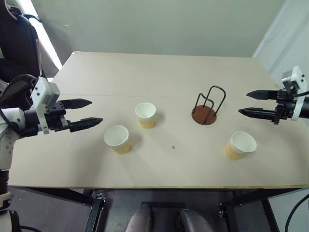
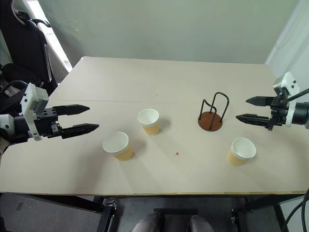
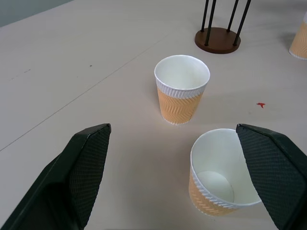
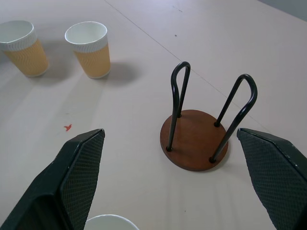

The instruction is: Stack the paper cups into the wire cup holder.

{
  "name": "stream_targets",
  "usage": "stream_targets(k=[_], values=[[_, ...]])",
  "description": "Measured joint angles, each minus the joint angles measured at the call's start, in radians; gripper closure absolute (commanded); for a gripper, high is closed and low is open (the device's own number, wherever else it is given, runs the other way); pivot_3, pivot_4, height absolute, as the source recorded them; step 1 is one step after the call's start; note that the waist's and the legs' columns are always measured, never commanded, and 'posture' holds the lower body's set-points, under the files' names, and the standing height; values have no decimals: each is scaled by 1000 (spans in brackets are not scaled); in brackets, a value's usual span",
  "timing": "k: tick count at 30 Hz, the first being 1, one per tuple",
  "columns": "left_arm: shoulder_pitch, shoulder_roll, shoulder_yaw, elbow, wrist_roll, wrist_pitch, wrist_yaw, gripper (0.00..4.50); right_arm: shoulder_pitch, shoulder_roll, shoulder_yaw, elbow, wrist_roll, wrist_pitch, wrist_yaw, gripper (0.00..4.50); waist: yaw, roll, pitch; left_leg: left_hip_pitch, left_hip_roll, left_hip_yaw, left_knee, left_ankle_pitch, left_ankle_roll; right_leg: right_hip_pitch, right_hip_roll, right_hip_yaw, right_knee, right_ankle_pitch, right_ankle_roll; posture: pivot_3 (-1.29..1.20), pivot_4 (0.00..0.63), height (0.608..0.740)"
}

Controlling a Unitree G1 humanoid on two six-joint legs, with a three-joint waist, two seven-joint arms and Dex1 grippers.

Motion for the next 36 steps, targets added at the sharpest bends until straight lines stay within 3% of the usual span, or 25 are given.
stream_targets(k=[9,16,27,30,36], values=[[0,0,0,-1,0,1,1,22,-21,20,2,3,0,7,-7,0,-1,0,0,0,0,0,0,0,0,0,0,0,0,0,0,0,150,740],[5,-2,5,-20,-2,2,5,22,-127,266,121,-17,-77,53,-239,0,-15,0,0,1,1,-1,0,1,-2,-3,2,0,3,2,-3,0,150,740],[49,-9,26,-59,-23,14,27,22,-178,356,208,-12,-169,154,-389,0,-3,0,0,-2,1,-1,-1,2,-4,-7,2,0,5,2,-4,0,150,740],[56,-9,27,-63,-24,16,32,0,-179,376,236,24,-198,156,-404,584,-3,0,0,-2,1,-1,-1,2,-5,-8,2,0,7,1,-5,0,150,740],[70,-9,29,-67,-26,17,38,0,-186,397,245,70,-235,148,-414,2636,-3,0,0,-2,1,-1,-1,2,-6,-10,2,0,10,0,-7,0,150,740]])
